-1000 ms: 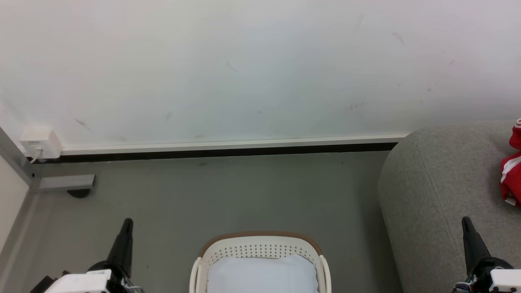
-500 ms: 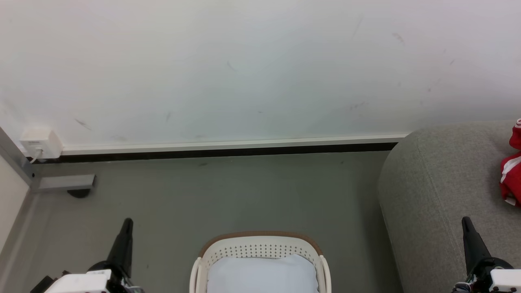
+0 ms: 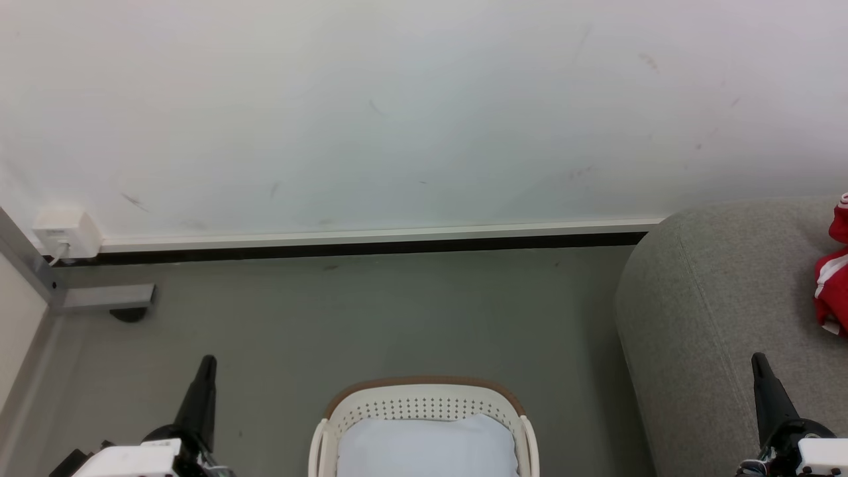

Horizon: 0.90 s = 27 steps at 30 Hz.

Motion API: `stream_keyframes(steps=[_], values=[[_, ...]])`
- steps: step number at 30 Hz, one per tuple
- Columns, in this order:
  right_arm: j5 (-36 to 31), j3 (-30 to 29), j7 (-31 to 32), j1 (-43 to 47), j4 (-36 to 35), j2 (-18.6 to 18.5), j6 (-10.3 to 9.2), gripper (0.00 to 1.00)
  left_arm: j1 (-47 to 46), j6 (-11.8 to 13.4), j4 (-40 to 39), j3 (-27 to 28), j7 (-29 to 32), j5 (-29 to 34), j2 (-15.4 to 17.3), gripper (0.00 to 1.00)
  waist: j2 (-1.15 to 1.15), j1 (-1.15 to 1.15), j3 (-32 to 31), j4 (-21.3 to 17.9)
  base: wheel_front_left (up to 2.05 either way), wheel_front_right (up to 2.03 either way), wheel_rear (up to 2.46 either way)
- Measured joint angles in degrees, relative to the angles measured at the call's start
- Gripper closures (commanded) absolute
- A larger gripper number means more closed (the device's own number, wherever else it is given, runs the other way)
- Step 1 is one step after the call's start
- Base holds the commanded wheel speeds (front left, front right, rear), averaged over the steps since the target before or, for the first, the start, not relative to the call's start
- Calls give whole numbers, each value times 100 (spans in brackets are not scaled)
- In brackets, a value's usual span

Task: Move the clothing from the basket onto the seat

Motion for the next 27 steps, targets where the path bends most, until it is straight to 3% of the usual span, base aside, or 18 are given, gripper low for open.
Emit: stream_keyframes(steps=[27], values=[[0, 0, 0, 0, 0, 0, 0, 100, -1, 0, 0, 0, 0, 0, 1, 100, 0, 0, 0, 0, 0, 0, 0]])
